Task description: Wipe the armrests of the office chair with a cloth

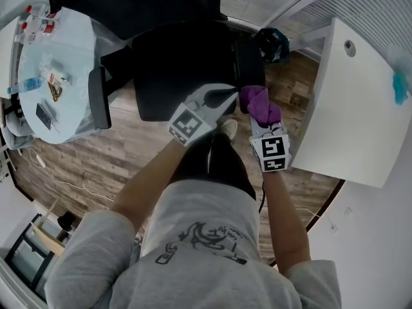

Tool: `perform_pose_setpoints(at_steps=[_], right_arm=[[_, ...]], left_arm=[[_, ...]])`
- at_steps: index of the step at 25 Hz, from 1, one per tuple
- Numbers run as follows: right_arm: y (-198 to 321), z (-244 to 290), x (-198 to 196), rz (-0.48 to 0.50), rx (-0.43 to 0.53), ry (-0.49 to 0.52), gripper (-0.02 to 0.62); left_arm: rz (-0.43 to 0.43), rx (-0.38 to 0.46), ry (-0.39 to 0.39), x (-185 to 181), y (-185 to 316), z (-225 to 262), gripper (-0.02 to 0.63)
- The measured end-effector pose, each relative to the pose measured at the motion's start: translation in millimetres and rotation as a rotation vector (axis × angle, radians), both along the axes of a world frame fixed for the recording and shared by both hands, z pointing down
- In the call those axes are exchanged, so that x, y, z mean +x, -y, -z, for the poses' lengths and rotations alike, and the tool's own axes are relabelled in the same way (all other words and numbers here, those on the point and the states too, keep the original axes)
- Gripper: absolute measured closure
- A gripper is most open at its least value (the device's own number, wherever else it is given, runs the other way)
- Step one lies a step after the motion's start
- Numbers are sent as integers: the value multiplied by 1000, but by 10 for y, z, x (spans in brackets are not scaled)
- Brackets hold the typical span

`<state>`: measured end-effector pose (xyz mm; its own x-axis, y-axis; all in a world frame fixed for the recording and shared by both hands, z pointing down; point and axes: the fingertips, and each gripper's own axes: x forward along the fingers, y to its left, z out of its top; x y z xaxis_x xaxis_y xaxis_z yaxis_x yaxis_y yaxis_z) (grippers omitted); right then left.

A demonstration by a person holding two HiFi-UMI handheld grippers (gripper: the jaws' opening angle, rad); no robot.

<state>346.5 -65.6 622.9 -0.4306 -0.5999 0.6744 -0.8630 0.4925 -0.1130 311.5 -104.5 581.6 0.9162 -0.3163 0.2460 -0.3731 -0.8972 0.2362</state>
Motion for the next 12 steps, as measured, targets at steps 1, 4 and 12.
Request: perform_pose_setpoints(at_steps=[1,4,12], right_arm=[[-27,-93,7,0,-23,-9,564],[-70,-262,11,-3,-55,-16,564],[72,-295,-11,10,-65,-22,564]], left_arm=[[-2,-6,5,0,-8,-47,604],[-2,-20,12,-15,-37,-138,604],[6,-34,17,-66,-47,-203,604]])
